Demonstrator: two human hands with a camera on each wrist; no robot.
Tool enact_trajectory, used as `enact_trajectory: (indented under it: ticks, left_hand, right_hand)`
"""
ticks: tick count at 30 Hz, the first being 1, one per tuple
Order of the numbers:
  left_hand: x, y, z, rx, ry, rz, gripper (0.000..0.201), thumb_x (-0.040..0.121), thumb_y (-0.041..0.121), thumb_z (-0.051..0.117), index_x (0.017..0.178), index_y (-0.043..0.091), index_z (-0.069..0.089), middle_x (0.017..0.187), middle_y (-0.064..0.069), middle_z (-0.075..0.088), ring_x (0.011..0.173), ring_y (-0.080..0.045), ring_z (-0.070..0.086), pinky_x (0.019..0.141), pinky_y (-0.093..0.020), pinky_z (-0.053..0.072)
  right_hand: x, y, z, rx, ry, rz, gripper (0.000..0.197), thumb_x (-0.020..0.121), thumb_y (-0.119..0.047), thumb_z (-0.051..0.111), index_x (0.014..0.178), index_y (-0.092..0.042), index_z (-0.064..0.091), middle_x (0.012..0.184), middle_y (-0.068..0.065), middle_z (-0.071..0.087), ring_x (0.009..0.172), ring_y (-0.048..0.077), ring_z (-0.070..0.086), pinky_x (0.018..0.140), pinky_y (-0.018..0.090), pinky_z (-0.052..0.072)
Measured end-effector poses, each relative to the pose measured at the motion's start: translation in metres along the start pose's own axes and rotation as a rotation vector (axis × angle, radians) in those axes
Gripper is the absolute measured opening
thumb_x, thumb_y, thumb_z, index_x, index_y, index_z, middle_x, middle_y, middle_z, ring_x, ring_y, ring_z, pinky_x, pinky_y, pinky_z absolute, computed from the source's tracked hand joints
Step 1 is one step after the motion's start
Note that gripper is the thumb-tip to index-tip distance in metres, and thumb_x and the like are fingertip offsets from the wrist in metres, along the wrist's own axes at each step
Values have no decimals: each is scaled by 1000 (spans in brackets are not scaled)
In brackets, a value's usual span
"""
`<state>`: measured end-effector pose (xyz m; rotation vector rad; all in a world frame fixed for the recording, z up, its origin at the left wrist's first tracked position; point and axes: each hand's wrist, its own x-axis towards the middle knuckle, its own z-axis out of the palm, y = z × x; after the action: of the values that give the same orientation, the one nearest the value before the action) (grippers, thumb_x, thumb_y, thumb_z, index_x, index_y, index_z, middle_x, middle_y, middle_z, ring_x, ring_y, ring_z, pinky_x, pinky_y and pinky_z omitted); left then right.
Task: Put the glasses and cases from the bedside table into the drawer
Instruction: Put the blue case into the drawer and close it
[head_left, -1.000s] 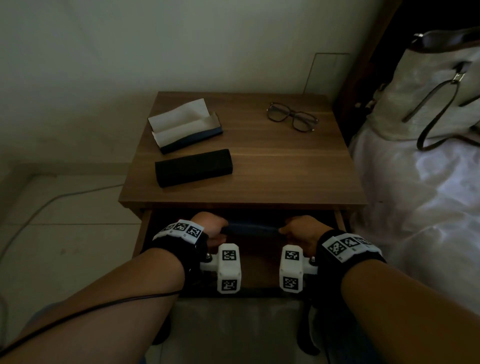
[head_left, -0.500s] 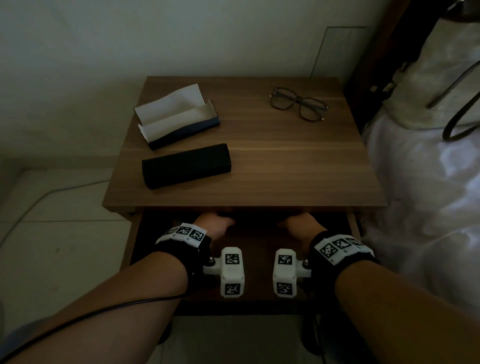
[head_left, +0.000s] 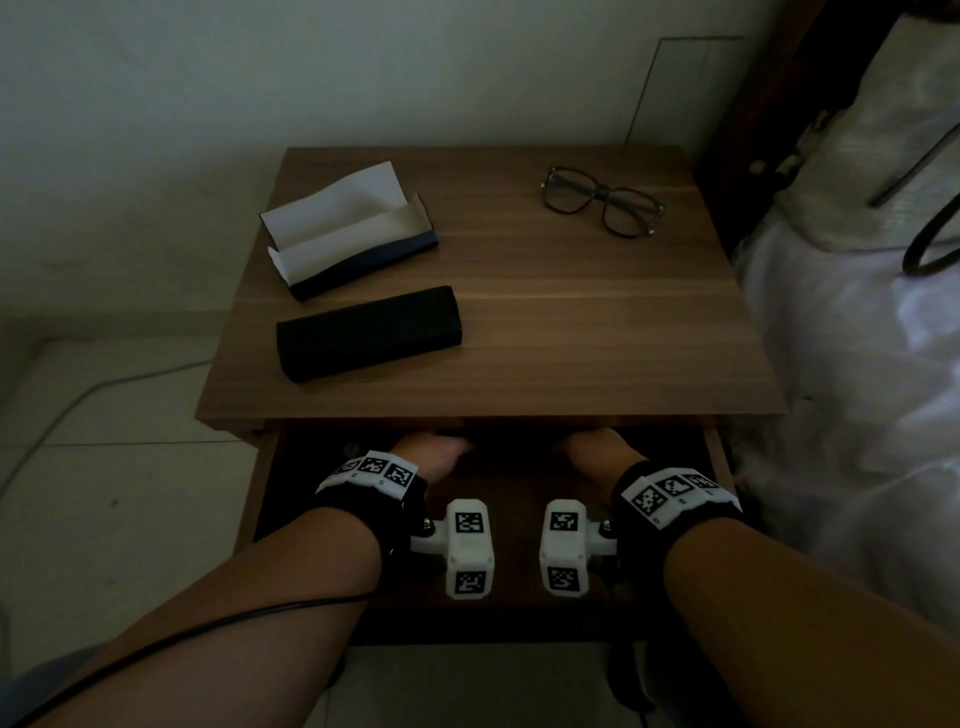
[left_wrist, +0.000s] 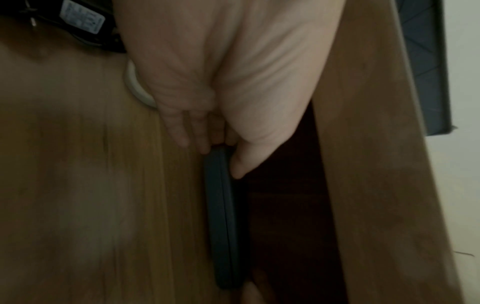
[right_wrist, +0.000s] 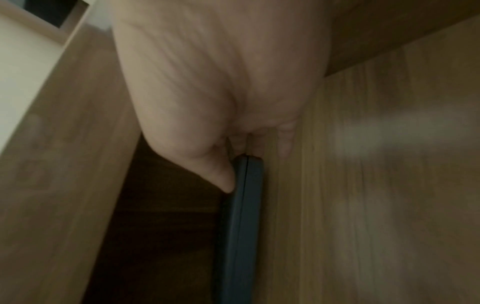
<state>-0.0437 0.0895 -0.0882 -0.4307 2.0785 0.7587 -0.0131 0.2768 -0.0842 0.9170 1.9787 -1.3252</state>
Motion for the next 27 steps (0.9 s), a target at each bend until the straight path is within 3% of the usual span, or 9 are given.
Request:
enact_trajectory:
  ticks: [8, 13, 16, 19, 23, 25, 27]
  left_hand:
    - [3, -1, 6, -109, -53, 56, 40, 103, 31, 38, 135, 12, 53, 139, -14, 54, 127, -31, 52, 110, -39, 39]
    - [-3, -5, 3, -348, -18, 53, 49, 88, 31, 64, 128, 4, 59, 134, -18, 59, 125, -36, 56, 106, -46, 45]
    - [-13, -5, 2, -377, -26, 48, 51, 85, 32, 67, 127, 3, 60, 134, -19, 60, 125, -37, 56, 106, -47, 46]
    - [-27, -5, 1, -365, -64, 58, 41, 91, 34, 61, 125, 11, 61, 130, -12, 62, 120, -34, 59, 105, -45, 47]
    - [-45, -9, -4, -459, -57, 52, 34, 88, 35, 63, 115, 14, 65, 115, -9, 68, 109, -29, 64, 101, -46, 50]
    - [-55, -8, -7, -487, -58, 66, 20, 91, 32, 60, 104, 17, 64, 112, -4, 68, 112, -25, 63, 104, -46, 47]
    - [-68, -7, -11, -490, -53, 75, 21, 93, 31, 57, 108, 18, 63, 105, 1, 68, 113, -21, 62, 106, -43, 45]
  right_hand:
    - [-2, 2, 5, 18, -23, 0, 43, 87, -16, 62, 126, 2, 58, 134, 20, 57, 125, 34, 54, 104, 41, 45]
    - [-15, -2, 8, 62, -26, -17, 43, 85, -20, 64, 123, 2, 60, 130, 21, 60, 121, 35, 57, 103, 45, 46]
    - [-28, -4, 8, 64, -37, -28, 44, 86, -22, 64, 124, 1, 59, 130, 20, 60, 122, 35, 56, 102, 43, 47]
    - [-40, -6, 7, 76, -56, -52, 46, 85, -25, 65, 123, 0, 60, 130, 20, 60, 118, 34, 58, 103, 45, 46]
    - [-57, -8, 5, 80, -79, -88, 45, 86, -25, 63, 126, -3, 58, 126, 18, 62, 99, 23, 56, 104, 45, 45]
    - [-70, -13, 3, 91, -88, -88, 41, 90, -23, 60, 126, -4, 57, 113, 13, 65, 99, 23, 59, 102, 43, 46]
    - [-83, -16, 2, 108, -107, -77, 34, 93, -22, 56, 123, -7, 57, 111, 10, 63, 106, 25, 60, 101, 44, 46]
